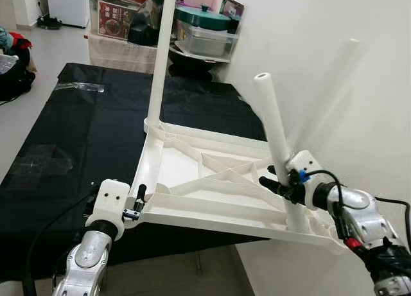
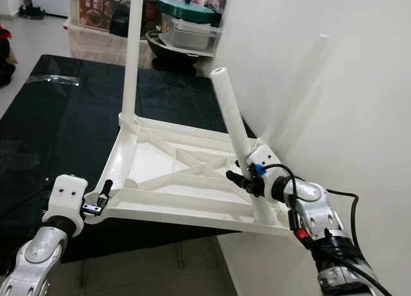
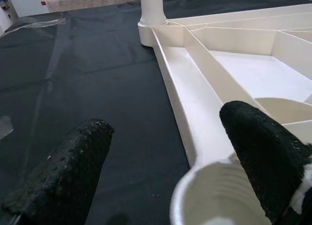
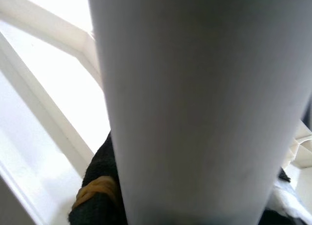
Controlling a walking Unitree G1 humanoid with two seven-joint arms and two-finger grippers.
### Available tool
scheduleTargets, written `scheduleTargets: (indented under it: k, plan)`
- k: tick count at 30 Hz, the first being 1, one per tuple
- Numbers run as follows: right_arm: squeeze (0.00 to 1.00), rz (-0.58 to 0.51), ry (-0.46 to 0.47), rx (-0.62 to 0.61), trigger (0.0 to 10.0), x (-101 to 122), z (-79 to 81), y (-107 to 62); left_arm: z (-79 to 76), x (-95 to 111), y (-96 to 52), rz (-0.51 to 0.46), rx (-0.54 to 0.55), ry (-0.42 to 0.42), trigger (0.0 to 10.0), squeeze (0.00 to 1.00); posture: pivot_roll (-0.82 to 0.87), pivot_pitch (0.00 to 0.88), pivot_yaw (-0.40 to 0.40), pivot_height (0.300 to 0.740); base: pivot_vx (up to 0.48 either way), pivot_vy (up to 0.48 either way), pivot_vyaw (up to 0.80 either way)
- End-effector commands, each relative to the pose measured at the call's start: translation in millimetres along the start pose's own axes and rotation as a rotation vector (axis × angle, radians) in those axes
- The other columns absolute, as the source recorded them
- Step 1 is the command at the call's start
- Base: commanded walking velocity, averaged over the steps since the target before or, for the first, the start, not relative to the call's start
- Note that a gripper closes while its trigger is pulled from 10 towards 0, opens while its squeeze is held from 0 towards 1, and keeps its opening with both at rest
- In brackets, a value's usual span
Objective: Building children table
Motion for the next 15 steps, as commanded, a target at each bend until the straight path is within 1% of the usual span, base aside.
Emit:
scheduleTargets:
  k: [1,2,3,4,6,7,9,11,12,15]
  plan:
    - [0.0,0.14,-0.037,-0.043,0.0,-33.1,0.1,-3.5,-8.5,-4.3,-1.1,0.02,-0.025,-0.007,10.0,0.0,0.16,0.0,-0.2,0.74,0.0,0.0,0.0]
    - [0.0,0.141,-0.058,-0.073,0.0,-32.8,-2.7,-1.2,-9.0,-4.3,-1.1,0.021,-0.027,-0.007,10.0,0.0,0.16,0.0,-0.2,0.74,0.0,0.0,0.0]
    - [0.0,0.141,-0.058,-0.073,0.0,-32.8,-2.7,-1.2,-9.0,-4.3,-1.1,0.021,-0.027,-0.007,10.0,0.0,0.16,0.0,-0.2,0.74,0.0,0.0,0.0]
    - [0.0,0.133,-0.07,-0.107,0.0,-30.5,-6.4,1.4,-9.2,-4.3,-1.0,0.021,-0.028,-0.008,10.0,0.0,0.16,0.0,-0.2,0.74,0.0,0.0,0.0]
    - [0.0,0.079,-0.069,-0.212,0.0,-16.0,-17.7,11.3,-9.4,-4.2,-1.0,0.02,-0.029,-0.007,10.0,0.0,0.16,0.0,-0.2,0.74,0.0,0.0,0.0]
    - [0.0,0.079,-0.069,-0.212,0.0,-16.0,-17.7,11.3,-9.4,-4.2,-1.0,0.02,-0.029,-0.007,10.0,0.0,0.16,0.0,-0.2,0.74,0.0,0.0,0.0]
    - [0.0,0.019,-0.059,-0.283,0.0,-0.5,-23.6,20.7,-9.6,-4.1,-0.8,0.02,-0.029,-0.007,10.0,0.0,0.17,0.0,-0.204,0.74,0.0,0.0,0.0]
    - [0.0,-0.077,-0.02,-0.335,0.0,22.9,-22.8,34.6,-9.9,-4.1,-0.6,0.019,-0.029,-0.006,10.0,0.0,0.18,0.0,-0.206,0.74,0.0,0.0,0.0]
    - [0.0,-0.077,-0.02,-0.335,0.0,22.9,-22.8,34.6,-9.9,-4.1,-0.6,0.019,-0.029,-0.006,10.0,0.0,0.18,0.0,-0.206,0.74,0.0,0.0,0.0]
    - [0.0,-0.184,0.026,-0.379,0.0,49.0,-17.5,48.7,-10.1,-3.8,-0.6,0.018,-0.028,-0.005,10.0,0.0,0.19,0.0,-0.211,0.74,0.0,0.0,0.0]
Point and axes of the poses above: a point about 5 cm out from each wrist's last joint towards the gripper, its own y axis pointing out of the wrist towards the gripper, its own x axis along the axis of the wrist's last joint, z = x × y, the point moved 4 cm from there along y, pointing out of the wrist towards the gripper, and after that the axes turned 2 degrees about -y, right-handed, at the moved point
